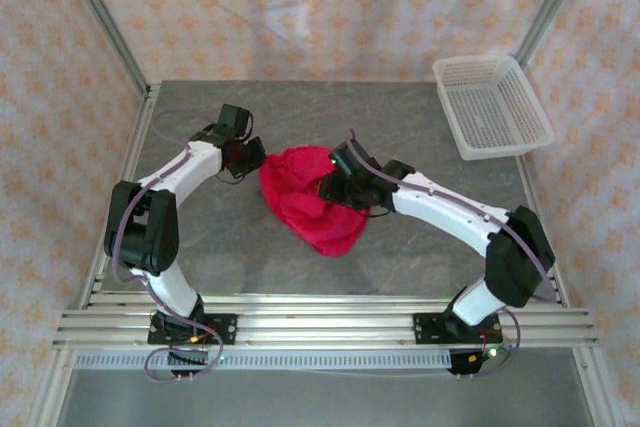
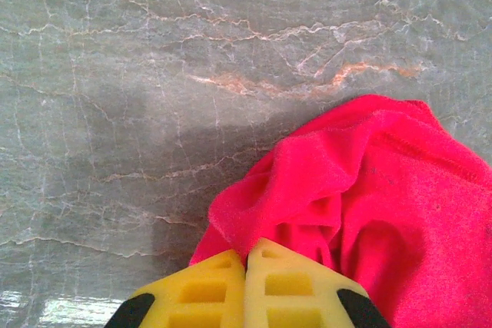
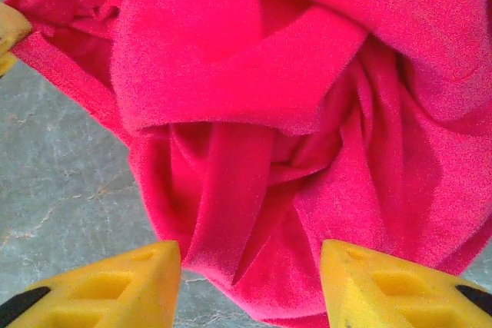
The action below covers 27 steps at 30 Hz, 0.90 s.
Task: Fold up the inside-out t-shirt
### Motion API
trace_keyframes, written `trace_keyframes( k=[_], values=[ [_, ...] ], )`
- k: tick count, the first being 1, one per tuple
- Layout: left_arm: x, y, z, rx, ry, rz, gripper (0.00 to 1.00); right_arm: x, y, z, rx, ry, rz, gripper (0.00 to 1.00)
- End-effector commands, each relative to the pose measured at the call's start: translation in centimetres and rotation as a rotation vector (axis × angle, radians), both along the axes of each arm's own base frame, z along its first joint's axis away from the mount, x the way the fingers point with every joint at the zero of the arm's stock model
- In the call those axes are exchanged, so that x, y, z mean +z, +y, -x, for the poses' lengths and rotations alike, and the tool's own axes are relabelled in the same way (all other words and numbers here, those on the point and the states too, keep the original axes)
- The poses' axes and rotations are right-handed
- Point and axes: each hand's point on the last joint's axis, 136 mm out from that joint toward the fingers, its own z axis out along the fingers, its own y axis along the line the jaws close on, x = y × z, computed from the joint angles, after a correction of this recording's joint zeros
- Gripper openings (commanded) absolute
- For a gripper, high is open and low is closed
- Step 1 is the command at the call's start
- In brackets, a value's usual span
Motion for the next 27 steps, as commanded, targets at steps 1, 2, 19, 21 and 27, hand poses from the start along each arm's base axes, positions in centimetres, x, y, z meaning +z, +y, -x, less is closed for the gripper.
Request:
trace_keyframes(
  k=[1,2,19,21,27],
  values=[
    [0.5,0.6,0.7,0.01,0.001,-0.013,0.0,-1.1,2.4,-1.7,-0.015,-0.008,-0.045,0.51],
    [0.5,0.7,0.8,0.011,0.003,-0.016,0.0,-1.3,2.8,-2.2,-0.016,-0.009,-0.04,0.51],
    [-6.1,6.9,3.9,0.252,0.095,0.065,0.0,21.6,-8.4,-10.6,-0.06,-0.344,0.014,0.0],
    [-6.3,6.3,4.9,0.295,0.073,0.106,0.0,21.8,-8.1,-11.2,-0.04,-0.358,-0.005,0.0],
    [-2.6,3.5,7.8,0.309,-0.113,0.092,0.0,12.9,-6.2,-9.8,0.051,-0.15,-0.008,0.0]
  ],
)
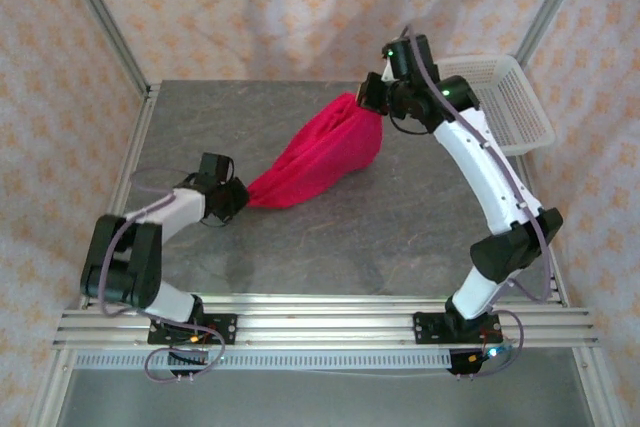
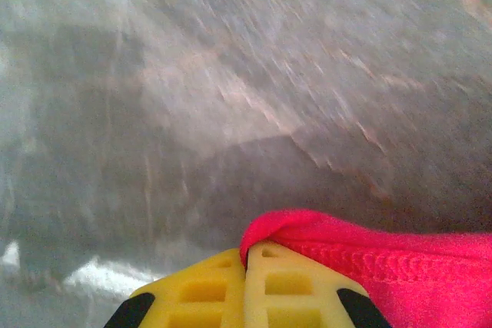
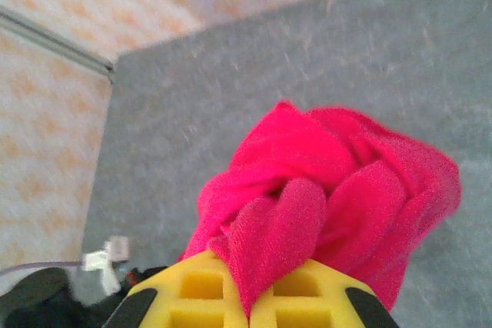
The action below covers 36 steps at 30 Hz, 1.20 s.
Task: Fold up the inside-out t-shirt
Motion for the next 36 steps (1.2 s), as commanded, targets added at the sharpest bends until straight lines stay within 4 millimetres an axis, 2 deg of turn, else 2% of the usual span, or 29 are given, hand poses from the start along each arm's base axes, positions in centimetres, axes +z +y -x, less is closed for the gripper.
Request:
trace_keyframes(
  k=[1,2,3,4,5,6,7,10,13,16,18,20,24,26,29,30,32,34,36],
  values=[
    [4.2,0.5,-0.9,0.071,-0.173,-0.072,0.01,-8.0,-0.4,2.3,0.045,0.163,0.072,0.0],
    [5.3,0.8,-0.7,0.055,-0.196,-0.11,0.08,-9.9,-1.1,3.2,0.026,0.182,0.084,0.0],
    [6.4,1.2,-0.6,0.035,-0.217,-0.15,0.21,-11.5,-1.8,3.9,0.014,0.192,0.093,0.0],
    [7.4,1.0,-0.9,-0.01,-0.248,-0.175,0.29,-12.7,-2.3,4.8,0.008,0.188,0.086,0.0],
    [8.6,0.3,-1.4,-0.077,-0.288,-0.182,0.42,-13.8,-2.6,5.4,0.004,0.187,0.072,0.0],
    [9.6,-1.0,-2.0,-0.156,-0.322,-0.173,0.5,-14.8,-2.7,6.2,0.012,0.183,0.044,0.0],
    [10.7,-2.8,-2.6,-0.246,-0.351,-0.157,0.53,-15.4,-2.7,6.7,0.022,0.172,0.027,0.0],
    [12.5,-9.2,-3.4,-0.543,-0.423,-0.153,0.55,-17.2,-3.5,7.5,0.004,0.164,0.015,0.0],
    [12.1,-15.3,-3.2,-0.772,-0.481,-0.208,0.57,-18.2,-4.3,7.9,-0.029,0.161,0.003,0.0],
    [10.2,-19.5,-3.3,-0.906,-0.466,-0.222,0.61,-18.7,-4.7,8.1,-0.039,0.167,-0.002,0.0],
    [9.0,-21.7,-3.6,-0.978,-0.449,-0.245,0.62,-18.8,-4.8,8.2,-0.035,0.17,0.005,0.0],
    [7.7,-23.1,-4.3,-1.029,-0.415,-0.293,0.63,-18.7,-5.0,8.2,-0.035,0.169,0.009,0.0],
    [5.5,-23.7,-6.6,-1.049,-0.338,-0.407,0.64,-18.6,-5.1,8.3,-0.034,0.169,0.009,0.0],
    [4.2,-23.5,-7.8,-1.045,-0.297,-0.449,0.57,-18.8,-5.2,8.5,-0.035,0.172,0.012,0.0],
    [4.1,-23.2,-9.3,-1.031,-0.245,-0.445,0.11,-19.2,-6.0,8.7,-0.053,0.18,0.025,0.0],
    [4.7,-22.8,-9.9,-1.014,-0.229,-0.438,0.0,-19.4,-6.4,8.8,-0.062,0.182,0.035,0.0],
    [7.2,-21.5,-11.3,-0.952,-0.238,-0.421,0.0,-19.9,-7.4,8.8,-0.087,0.187,0.065,0.0],
    [11.4,-20.1,-12.8,-0.873,-0.28,-0.377,0.0,-20.8,-9.1,8.6,-0.142,0.203,0.117,0.0],
    [16.7,-18.4,-13.9,-0.792,-0.334,-0.317,0.0,-22.0,-11.3,8.3,-0.23,0.242,0.172,0.0]
  ],
)
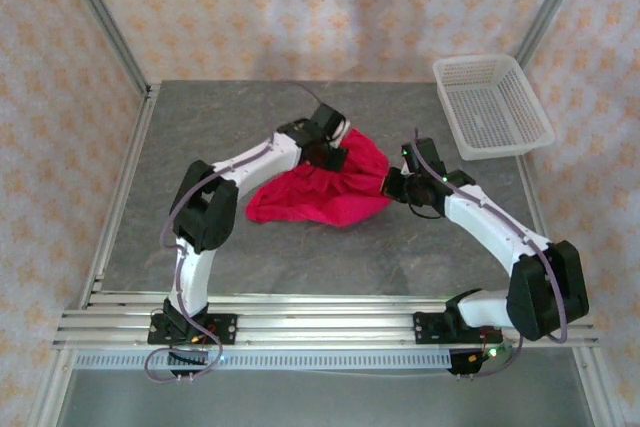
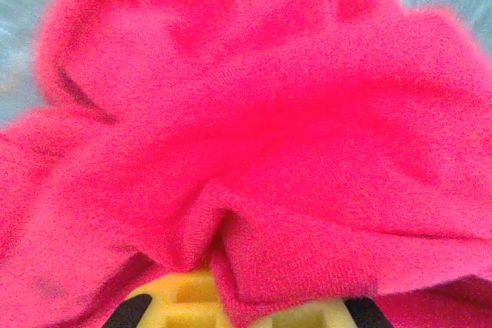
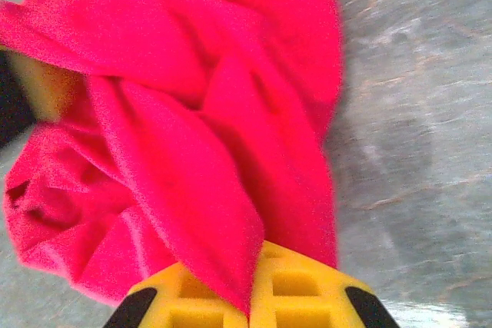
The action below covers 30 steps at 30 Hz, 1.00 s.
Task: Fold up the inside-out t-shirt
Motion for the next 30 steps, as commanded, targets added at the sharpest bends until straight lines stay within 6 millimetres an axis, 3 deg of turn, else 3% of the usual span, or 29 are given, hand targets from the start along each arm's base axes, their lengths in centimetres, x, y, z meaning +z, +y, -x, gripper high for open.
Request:
trace_keyframes(
  k=[1,4,7,11,17,18,21,22,27,30],
  values=[
    [11.0,4.8,-2.0,0.152,-0.076,0.134,0.0,-2.2,-4.4,0.0,-0.147,0.057,0.14,0.0],
    [17.3,7.8,-2.4,0.233,-0.105,0.284,0.0,-4.3,-7.0,0.2,-0.255,0.135,0.21,0.0],
    [19.4,10.6,-2.5,0.301,-0.089,0.389,0.0,-5.6,-8.1,0.7,-0.302,0.19,0.267,0.0],
    [17.4,12.2,-2.2,0.341,-0.029,0.451,0.0,-5.6,-9.1,1.0,-0.34,0.231,0.32,0.0],
    [12.0,10.3,-0.5,0.342,0.088,0.57,0.0,-4.2,-8.2,1.2,-0.287,0.223,0.285,0.0],
    [11.1,9.6,0.0,0.329,0.11,0.58,0.0,-3.6,-7.7,1.6,-0.259,0.225,0.269,0.01],
    [9.1,8.4,1.4,0.302,0.159,0.576,0.0,-1.4,-6.0,2.5,-0.191,0.179,0.259,0.31],
    [8.7,8.1,1.7,0.296,0.168,0.577,0.0,-0.8,-5.4,2.8,-0.17,0.162,0.257,0.36],
    [8.2,7.1,2.7,0.27,0.181,0.574,0.0,2.1,0.1,2.8,-0.034,0.082,0.222,0.37],
    [8.5,6.7,3.1,0.253,0.187,0.56,0.0,2.6,3.8,2.1,0.036,0.052,0.173,0.36]
  ],
)
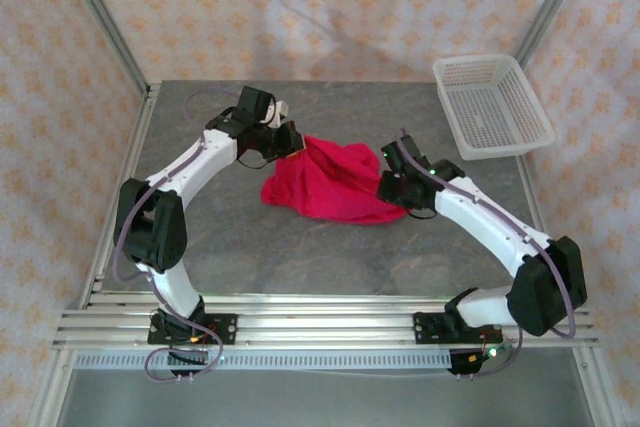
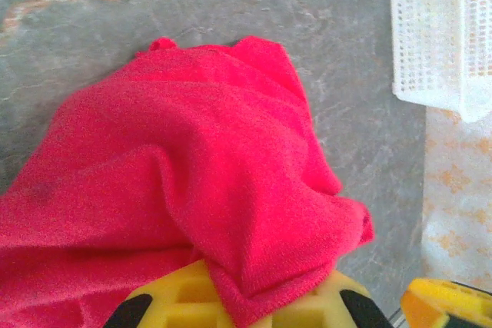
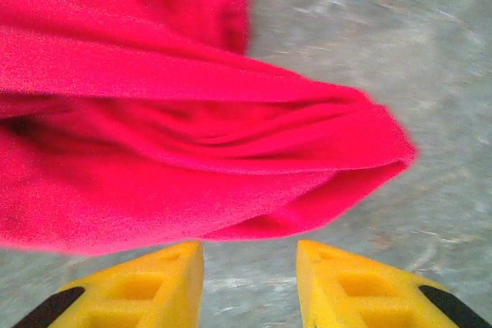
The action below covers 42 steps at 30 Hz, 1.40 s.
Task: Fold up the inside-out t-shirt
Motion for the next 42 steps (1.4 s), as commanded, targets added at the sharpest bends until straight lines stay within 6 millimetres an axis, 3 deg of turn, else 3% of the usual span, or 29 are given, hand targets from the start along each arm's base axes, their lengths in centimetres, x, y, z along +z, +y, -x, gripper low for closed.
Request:
trace_keyframes(
  k=[1,6,9,14,16,18,19,20,24,28,32,35,37,39,42],
  values=[
    [3.1,-0.8,0.4,-0.032,-0.076,0.034,0.0,0.4,3.4,-1.1,0.052,-0.015,-0.037,0.36],
    [3.5,-0.8,1.1,-0.036,-0.082,0.03,0.0,-1.6,6.2,-4.4,0.082,-0.012,-0.023,0.37],
    [3.6,-0.6,1.4,-0.036,-0.08,0.024,0.0,-3.6,7.5,-5.8,0.097,0.024,-0.014,0.44],
    [3.5,-0.3,1.9,-0.035,-0.085,0.013,0.0,-6.3,8.0,-8.6,0.06,0.031,0.045,0.55],
    [3.2,-0.2,2.0,-0.037,-0.078,0.008,0.0,-6.8,7.5,-9.9,0.036,0.023,0.08,0.47],
    [3.0,-0.1,2.2,-0.043,-0.072,0.0,0.0,-6.3,7.0,-10.7,0.032,0.01,0.103,0.22],
    [3.0,0.0,2.2,-0.041,-0.067,-0.002,0.0,-5.4,7.0,-11.0,0.039,-0.001,0.109,0.07],
    [3.0,0.2,2.2,-0.037,-0.063,-0.004,0.0,-4.6,6.9,-11.1,0.05,-0.007,0.113,0.0],
    [2.9,1.5,1.3,-0.022,-0.072,-0.026,0.0,1.0,7.1,-9.9,0.112,-0.063,0.057,0.0],
    [2.2,3.6,-0.6,0.032,-0.06,-0.066,0.0,8.4,6.7,-7.8,0.172,-0.176,-0.023,0.0],
    [-0.7,5.6,-2.7,0.088,0.006,-0.08,0.0,15.8,4.6,-6.1,0.171,-0.324,-0.129,0.0],
    [-3.1,6.5,-3.5,0.109,0.057,-0.086,0.0,20.9,1.9,-5.0,0.123,-0.438,-0.289,0.0],
    [-3.9,6.5,-3.5,0.106,0.07,-0.089,0.0,22.9,0.1,-4.6,0.081,-0.479,-0.404,0.0],
    [-4.0,6.2,-3.4,0.112,0.07,-0.062,0.0,23.2,-1.8,-4.9,0.035,-0.485,-0.478,0.0],
    [-3.7,5.5,-3.1,0.115,0.054,-0.037,0.0,20.3,-3.8,-6.5,-0.044,-0.436,-0.47,0.0]
  ],
)
